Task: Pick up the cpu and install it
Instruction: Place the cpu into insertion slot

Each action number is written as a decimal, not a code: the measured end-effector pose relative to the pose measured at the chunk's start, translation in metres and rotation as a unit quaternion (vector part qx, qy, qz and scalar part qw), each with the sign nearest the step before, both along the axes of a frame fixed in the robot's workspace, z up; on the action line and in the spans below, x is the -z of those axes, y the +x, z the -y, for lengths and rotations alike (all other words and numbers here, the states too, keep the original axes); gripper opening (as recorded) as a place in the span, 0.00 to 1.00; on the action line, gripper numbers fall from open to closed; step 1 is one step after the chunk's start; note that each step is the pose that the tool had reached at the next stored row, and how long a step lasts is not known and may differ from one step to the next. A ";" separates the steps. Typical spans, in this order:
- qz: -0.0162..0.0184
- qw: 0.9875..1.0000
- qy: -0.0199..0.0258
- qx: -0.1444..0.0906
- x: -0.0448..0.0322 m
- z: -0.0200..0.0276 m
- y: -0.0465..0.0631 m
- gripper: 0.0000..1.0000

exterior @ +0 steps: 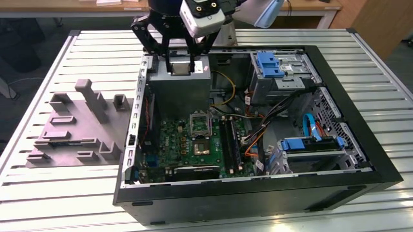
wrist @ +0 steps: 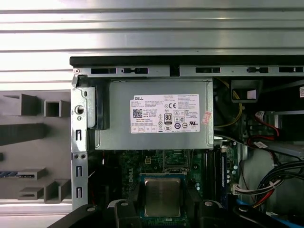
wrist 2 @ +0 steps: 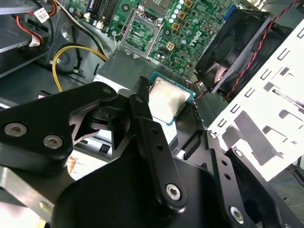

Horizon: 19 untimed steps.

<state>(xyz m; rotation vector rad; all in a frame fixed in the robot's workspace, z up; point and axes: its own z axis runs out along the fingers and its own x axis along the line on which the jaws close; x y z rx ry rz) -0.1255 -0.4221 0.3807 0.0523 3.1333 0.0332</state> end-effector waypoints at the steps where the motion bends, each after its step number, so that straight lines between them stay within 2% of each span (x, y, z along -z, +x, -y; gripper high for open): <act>1: 0.000 1.000 0.000 0.000 0.0005 0.0000 0.000 0.47; 4: -0.001 1.000 0.000 0.000 0.0025 0.0035 0.000 0.47; 8: -0.001 1.000 0.000 0.000 0.0057 0.0155 0.000 0.47; 10: -0.001 1.000 0.000 0.000 0.0067 0.0188 0.002 0.47; 14: -0.001 1.000 0.000 0.000 0.0118 0.0201 0.015 0.47; 19: -0.001 1.000 0.000 -0.004 0.0209 0.0202 0.018 0.47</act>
